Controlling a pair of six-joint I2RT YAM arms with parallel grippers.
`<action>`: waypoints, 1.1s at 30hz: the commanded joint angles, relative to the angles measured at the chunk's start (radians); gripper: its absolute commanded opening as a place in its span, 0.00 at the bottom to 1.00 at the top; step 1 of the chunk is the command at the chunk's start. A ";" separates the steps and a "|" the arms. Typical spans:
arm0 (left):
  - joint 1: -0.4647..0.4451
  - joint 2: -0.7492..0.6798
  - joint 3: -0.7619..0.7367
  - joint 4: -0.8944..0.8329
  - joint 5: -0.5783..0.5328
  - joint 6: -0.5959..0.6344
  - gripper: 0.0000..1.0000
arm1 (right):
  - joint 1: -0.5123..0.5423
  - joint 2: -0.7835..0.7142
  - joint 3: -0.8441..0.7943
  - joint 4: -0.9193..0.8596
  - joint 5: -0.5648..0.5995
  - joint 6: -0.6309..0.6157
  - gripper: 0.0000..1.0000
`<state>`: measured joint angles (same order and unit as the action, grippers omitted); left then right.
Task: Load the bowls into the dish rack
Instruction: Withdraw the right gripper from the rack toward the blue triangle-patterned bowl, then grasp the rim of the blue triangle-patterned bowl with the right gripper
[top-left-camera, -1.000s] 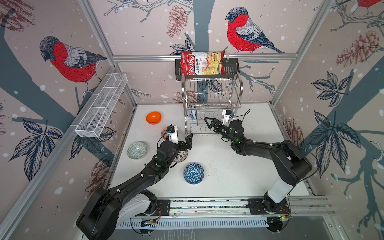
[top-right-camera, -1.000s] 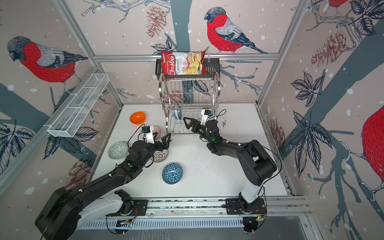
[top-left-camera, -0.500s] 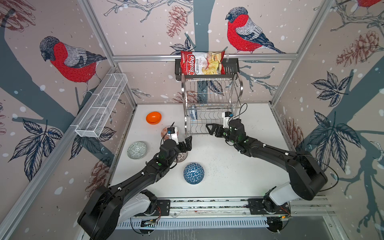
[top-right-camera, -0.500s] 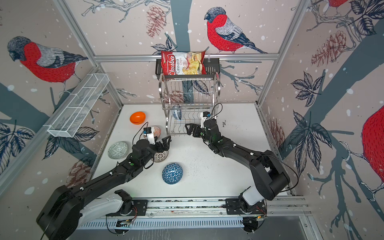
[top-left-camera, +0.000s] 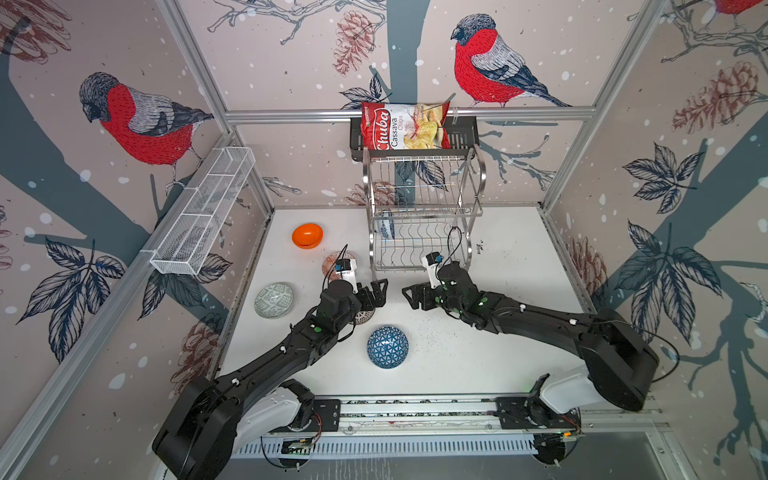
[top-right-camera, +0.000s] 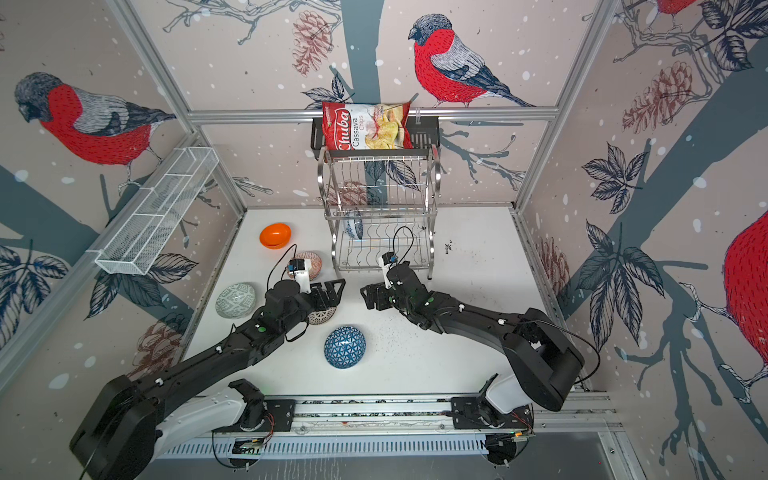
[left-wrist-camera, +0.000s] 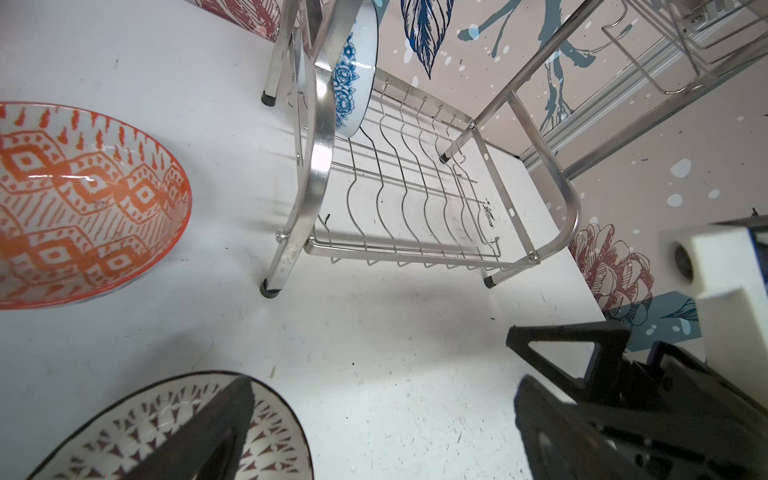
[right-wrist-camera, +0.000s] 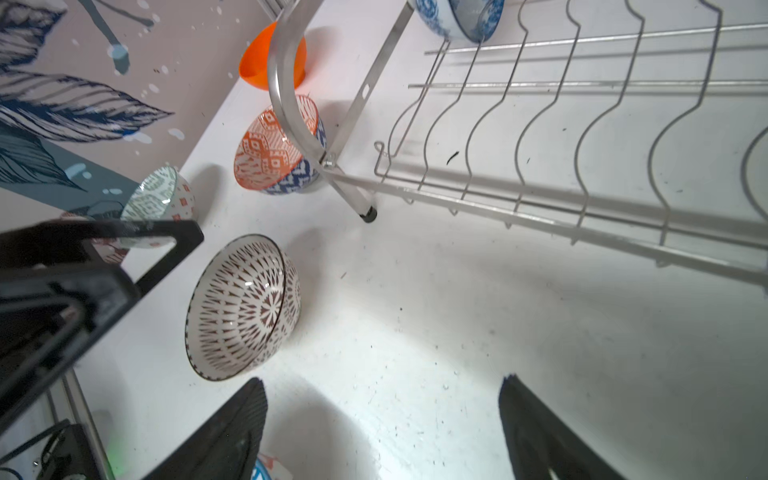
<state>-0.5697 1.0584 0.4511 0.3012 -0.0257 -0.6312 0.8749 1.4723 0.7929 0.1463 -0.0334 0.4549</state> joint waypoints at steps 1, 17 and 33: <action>0.003 -0.007 0.007 -0.007 0.005 -0.018 0.98 | 0.041 -0.008 0.009 -0.083 0.035 -0.041 0.85; 0.059 -0.012 -0.002 -0.007 0.059 -0.029 0.98 | 0.217 0.034 0.028 -0.175 0.056 -0.030 0.67; 0.089 -0.020 -0.011 -0.005 0.099 -0.021 0.98 | 0.251 0.178 0.083 -0.197 0.103 -0.013 0.36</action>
<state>-0.4835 1.0420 0.4427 0.2836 0.0570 -0.6556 1.1252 1.6432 0.8700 -0.0391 0.0479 0.4297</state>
